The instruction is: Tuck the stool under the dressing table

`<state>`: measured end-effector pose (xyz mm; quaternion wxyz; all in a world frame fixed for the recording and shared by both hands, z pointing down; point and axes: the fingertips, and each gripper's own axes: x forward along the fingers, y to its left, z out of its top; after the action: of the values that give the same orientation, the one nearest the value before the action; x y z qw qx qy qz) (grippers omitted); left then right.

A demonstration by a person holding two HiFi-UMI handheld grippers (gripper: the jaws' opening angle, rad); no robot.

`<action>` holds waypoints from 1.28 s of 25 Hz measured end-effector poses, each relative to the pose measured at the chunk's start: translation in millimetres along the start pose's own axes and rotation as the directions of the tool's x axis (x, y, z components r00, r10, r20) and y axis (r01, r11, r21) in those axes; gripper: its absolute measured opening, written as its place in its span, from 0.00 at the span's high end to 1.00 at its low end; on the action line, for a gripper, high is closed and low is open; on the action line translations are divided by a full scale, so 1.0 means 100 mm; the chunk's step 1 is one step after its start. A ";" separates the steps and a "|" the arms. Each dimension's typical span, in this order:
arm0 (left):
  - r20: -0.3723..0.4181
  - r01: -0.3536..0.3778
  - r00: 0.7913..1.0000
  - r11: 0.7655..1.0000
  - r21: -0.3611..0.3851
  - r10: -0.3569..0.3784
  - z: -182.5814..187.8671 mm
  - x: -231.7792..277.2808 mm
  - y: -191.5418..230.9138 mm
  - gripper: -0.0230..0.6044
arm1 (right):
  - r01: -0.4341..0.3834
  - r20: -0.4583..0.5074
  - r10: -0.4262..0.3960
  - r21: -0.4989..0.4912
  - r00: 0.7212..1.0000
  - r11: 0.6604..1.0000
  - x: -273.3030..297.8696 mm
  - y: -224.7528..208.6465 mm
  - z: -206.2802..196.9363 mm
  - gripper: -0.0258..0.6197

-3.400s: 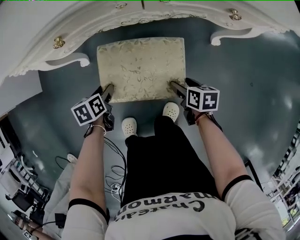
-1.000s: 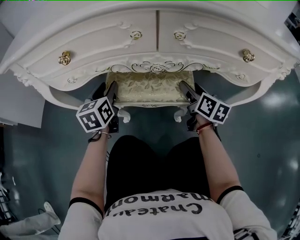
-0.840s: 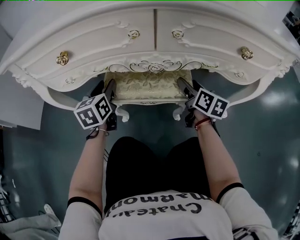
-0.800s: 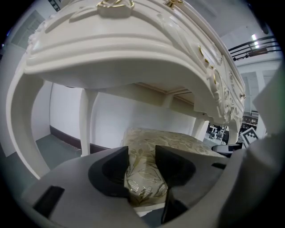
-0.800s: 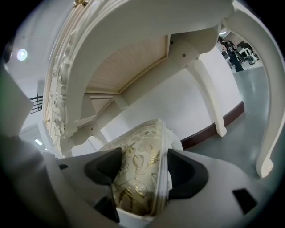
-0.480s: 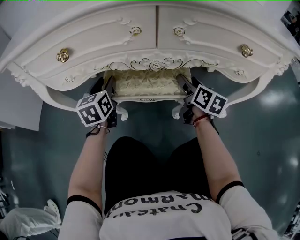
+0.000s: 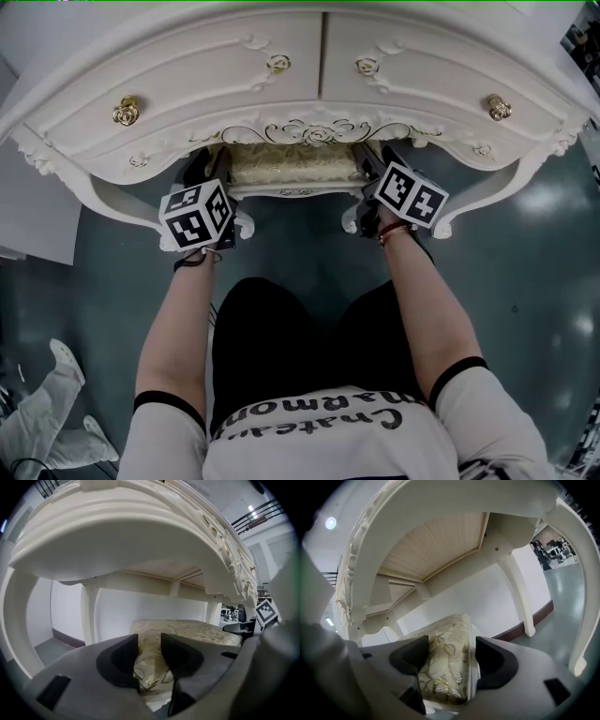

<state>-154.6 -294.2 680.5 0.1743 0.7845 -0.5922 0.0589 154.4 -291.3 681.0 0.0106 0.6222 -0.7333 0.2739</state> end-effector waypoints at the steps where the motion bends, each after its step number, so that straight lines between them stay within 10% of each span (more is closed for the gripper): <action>1: 0.004 -0.005 1.000 1.000 0.005 0.005 0.01 0.02 0.00 0.70 | -0.002 0.002 0.002 -0.001 1.000 1.000 0.02 -0.01 0.01 0.44; 15: 0.113 -0.107 0.989 0.992 0.072 0.098 0.06 -0.02 -0.02 0.71 | -0.001 0.051 0.001 -0.007 0.999 1.000 0.07 -0.03 0.08 0.44; 19: 0.097 -0.028 0.995 0.999 0.041 0.024 0.06 -0.22 -0.16 0.72 | -0.037 0.045 0.036 0.018 0.998 0.999 0.06 -0.01 0.04 0.44; 24: -0.017 0.106 0.994 0.992 0.074 -0.105 -0.02 -0.45 -0.52 0.88 | -0.005 0.055 0.003 0.037 0.998 0.999 -0.01 0.00 0.14 0.44; 28: -0.189 0.294 0.937 0.956 -0.017 -0.292 -0.16 -0.67 -0.99 0.89 | 0.073 -0.050 -0.071 0.043 0.996 0.996 -0.26 -0.06 0.03 0.44; 32: -0.259 0.254 0.926 0.961 -0.110 -0.274 0.01 -0.84 -1.06 0.92 | 0.140 -0.171 -0.127 0.063 0.977 0.988 -0.57 0.02 -0.06 0.44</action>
<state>-78.6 -192.7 632.7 0.2894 0.8345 -0.4533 0.1199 163.5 -236.6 664.8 0.0668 0.6451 -0.6755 0.3508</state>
